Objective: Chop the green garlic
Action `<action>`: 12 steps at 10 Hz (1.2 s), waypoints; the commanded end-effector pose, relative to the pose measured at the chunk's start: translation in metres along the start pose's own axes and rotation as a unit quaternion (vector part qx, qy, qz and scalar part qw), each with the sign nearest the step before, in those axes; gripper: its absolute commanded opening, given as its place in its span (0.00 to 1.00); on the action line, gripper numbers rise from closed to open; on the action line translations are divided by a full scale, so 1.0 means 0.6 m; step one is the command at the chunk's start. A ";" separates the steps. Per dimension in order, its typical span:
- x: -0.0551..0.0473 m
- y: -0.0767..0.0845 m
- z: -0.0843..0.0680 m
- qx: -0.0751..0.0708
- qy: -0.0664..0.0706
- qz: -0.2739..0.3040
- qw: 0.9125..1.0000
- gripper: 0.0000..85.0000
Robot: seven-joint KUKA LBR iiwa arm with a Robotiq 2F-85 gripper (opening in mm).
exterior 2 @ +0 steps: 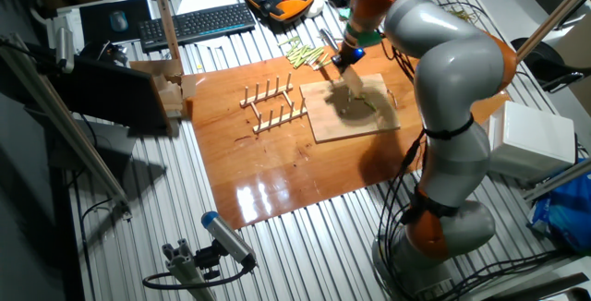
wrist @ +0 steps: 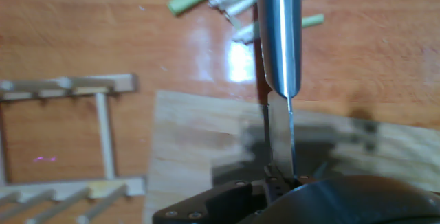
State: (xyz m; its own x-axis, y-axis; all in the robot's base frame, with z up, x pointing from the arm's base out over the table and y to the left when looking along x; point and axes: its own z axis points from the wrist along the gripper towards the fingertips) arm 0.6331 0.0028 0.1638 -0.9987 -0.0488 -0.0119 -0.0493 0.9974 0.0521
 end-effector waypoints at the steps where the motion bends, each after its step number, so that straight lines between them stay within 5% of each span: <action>1: 0.004 0.149 0.012 0.000 -0.004 0.010 1.000 0.00; 3: 0.037 0.208 0.036 0.010 -0.012 0.044 0.999 0.00; 4: 0.049 0.220 0.042 0.028 -0.014 0.049 0.998 0.00; 6: 0.053 0.219 0.041 0.023 -0.007 0.043 0.999 0.00; 10: 0.053 0.219 0.041 0.004 -0.027 -0.023 0.999 0.00; 11: 0.053 0.219 0.041 -0.016 -0.016 -0.029 0.999 0.00; 12: 0.053 0.219 0.041 -0.019 -0.010 -0.018 1.000 0.00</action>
State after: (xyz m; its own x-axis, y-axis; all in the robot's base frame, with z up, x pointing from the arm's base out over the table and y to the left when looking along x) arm 0.5954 0.1287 0.1452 -0.9966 -0.0762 -0.0324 -0.0787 0.9933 0.0841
